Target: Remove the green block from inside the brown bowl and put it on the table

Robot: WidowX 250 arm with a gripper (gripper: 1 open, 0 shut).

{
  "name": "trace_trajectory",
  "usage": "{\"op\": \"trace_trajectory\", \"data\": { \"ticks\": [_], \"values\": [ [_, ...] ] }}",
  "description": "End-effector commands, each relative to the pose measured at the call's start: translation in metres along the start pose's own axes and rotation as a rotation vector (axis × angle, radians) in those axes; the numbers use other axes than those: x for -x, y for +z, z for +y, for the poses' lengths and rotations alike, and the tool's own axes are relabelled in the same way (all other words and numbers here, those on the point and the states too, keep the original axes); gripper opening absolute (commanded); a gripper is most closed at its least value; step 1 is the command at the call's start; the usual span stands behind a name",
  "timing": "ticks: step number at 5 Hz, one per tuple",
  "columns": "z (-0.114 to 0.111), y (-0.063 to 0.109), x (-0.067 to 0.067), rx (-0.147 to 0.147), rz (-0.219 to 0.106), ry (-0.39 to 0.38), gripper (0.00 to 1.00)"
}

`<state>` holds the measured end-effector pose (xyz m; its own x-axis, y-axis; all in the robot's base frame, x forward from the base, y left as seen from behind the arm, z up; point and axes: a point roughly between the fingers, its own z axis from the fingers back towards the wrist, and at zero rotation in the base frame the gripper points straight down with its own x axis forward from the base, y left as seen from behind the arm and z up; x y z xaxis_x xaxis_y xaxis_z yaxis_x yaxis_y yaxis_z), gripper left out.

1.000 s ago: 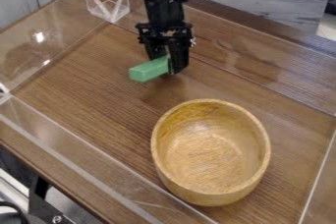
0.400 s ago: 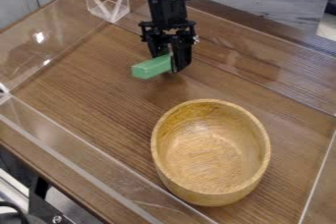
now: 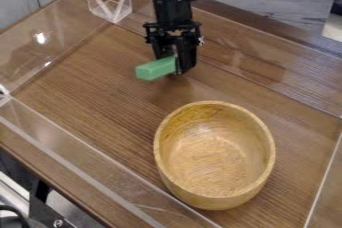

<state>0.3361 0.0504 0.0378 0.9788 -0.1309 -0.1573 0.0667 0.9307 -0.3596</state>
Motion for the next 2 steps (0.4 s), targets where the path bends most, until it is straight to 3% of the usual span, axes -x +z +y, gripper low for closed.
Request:
{"op": "trace_trajectory", "data": {
  "ticks": [1, 2],
  "values": [
    [-0.0069, 0.0185, -0.0095, -0.027, -0.047, -0.032, 0.0],
    [-0.0078, 0.0183, -0.0102, -0.026, -0.039, -0.033, 0.0]
  ]
}}
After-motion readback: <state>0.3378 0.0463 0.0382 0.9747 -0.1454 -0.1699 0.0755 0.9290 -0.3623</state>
